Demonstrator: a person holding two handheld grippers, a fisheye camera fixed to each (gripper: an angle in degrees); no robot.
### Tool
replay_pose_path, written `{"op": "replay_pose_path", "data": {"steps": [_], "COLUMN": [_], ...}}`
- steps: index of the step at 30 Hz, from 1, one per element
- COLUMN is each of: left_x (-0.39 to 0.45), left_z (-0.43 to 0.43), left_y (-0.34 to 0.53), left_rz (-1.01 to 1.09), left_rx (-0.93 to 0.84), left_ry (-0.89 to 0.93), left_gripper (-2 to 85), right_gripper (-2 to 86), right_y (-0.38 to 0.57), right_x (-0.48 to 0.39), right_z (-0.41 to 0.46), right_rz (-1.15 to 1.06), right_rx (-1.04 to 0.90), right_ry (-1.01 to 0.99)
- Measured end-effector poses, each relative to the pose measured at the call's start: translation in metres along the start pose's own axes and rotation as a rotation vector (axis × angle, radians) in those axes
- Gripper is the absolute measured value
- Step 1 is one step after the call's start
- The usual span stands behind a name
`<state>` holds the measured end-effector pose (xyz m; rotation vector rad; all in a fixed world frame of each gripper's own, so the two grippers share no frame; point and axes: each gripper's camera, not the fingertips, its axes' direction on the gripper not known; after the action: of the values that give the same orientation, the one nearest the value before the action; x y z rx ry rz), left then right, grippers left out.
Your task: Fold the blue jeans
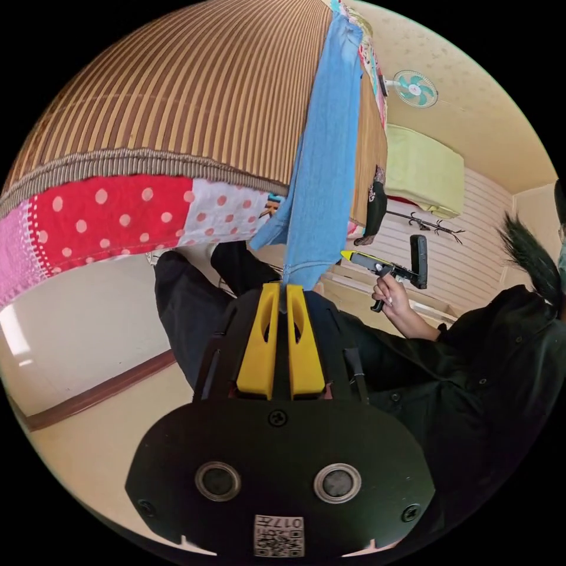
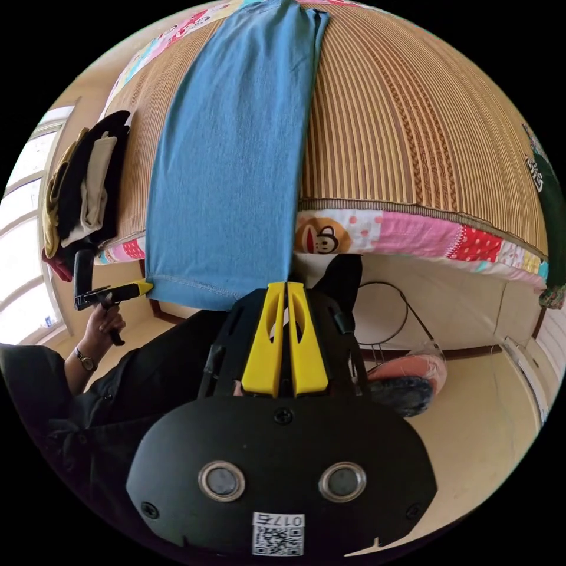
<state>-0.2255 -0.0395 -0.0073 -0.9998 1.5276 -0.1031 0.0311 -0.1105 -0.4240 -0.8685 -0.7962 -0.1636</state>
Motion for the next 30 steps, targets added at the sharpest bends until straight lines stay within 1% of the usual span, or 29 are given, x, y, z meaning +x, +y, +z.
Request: {"op": "replay_pose_path", "data": {"steps": [2, 4, 5, 7, 9, 10, 12, 13, 15, 17, 20, 22, 24, 25, 27, 28, 29, 30], "left_x": [0.010, 0.028, 0.041, 0.056, 0.071, 0.074, 0.086, 0.088, 0.092, 0.096, 0.107, 0.109, 0.101, 0.098, 0.085, 0.083, 0.080, 0.079], "left_z": [-0.006, -0.025, -0.040, -0.059, -0.067, -0.067, -0.059, -0.058, -0.055, -0.052, -0.042, -0.033, -0.018, -0.015, -0.004, -0.003, -0.002, -0.004], "left_y": [0.009, 0.018, 0.018, 0.006, -0.031, -0.043, -0.096, -0.109, -0.155, -0.183, -0.214, -0.226, -0.238, -0.240, -0.241, -0.240, -0.235, -0.227], "left_rz": [0.030, 0.066, 0.090, 0.130, 0.179, 0.193, 0.225, 0.222, 0.195, 0.189, 0.225, 0.221, 0.183, 0.165, 0.133, 0.129, 0.117, 0.122], "left_rx": [0.008, 0.067, 0.123, 0.199, 0.273, 0.281, 0.283, 0.281, 0.283, 0.272, 0.223, 0.186, 0.130, 0.116, 0.098, 0.097, 0.099, 0.105], "left_ry": [-0.061, -0.135, -0.135, -0.043, 0.064, 0.067, 0.033, 0.017, -0.052, -0.092, -0.134, -0.117, -0.045, -0.014, 0.109, 0.133, 0.176, 0.232], "left_gripper": [2.1, 3.0, 4.4, 7.5, 11.2, 12.1, 13.2, 13.7, 15.9, 16.1, 12.7, 11.0, 7.5, 6.7, 3.8, 3.1, 2.5, 1.9], "right_gripper": [3.5, 6.5, 7.3, 9.4, 10.5, 11.3, 13.0, 14.0, 14.9, 15.3, 15.0, 14.0, 12.3, 10.8, 8.0, 5.9, 5.3, 4.0], "right_y": [0.002, 0.000, -0.003, -0.024, -0.049, -0.068, -0.099, -0.119, -0.144, -0.167, -0.197, -0.216, -0.226, -0.230, -0.231, -0.229, -0.226, -0.217], "right_x": [0.013, 0.037, 0.044, 0.074, 0.098, 0.114, 0.135, 0.148, 0.162, 0.170, 0.181, 0.188, 0.193, 0.197, 0.202, 0.205, 0.207, 0.212], "right_z": [-0.002, -0.021, -0.026, -0.042, -0.048, -0.049, -0.045, -0.042, -0.037, -0.031, -0.019, -0.005, 0.006, 0.014, 0.024, 0.028, 0.027, 0.022], "right_rz": [0.025, 0.058, 0.062, 0.048, 0.021, 0.018, 0.010, 0.016, 0.014, -0.003, -0.026, -0.036, -0.030, -0.023, -0.021, -0.027, -0.041, -0.071], "right_rx": [0.024, 0.117, 0.139, 0.222, 0.262, 0.278, 0.278, 0.273, 0.278, 0.255, 0.242, 0.218, 0.202, 0.194, 0.181, 0.169, 0.181, 0.219], "right_ry": [-0.015, -0.059, -0.081, -0.200, -0.307, -0.393, -0.516, -0.564, -0.599, -0.626, -0.720, -0.791, -0.832, -0.858, -0.882, -0.894, -0.914, -0.976]}}
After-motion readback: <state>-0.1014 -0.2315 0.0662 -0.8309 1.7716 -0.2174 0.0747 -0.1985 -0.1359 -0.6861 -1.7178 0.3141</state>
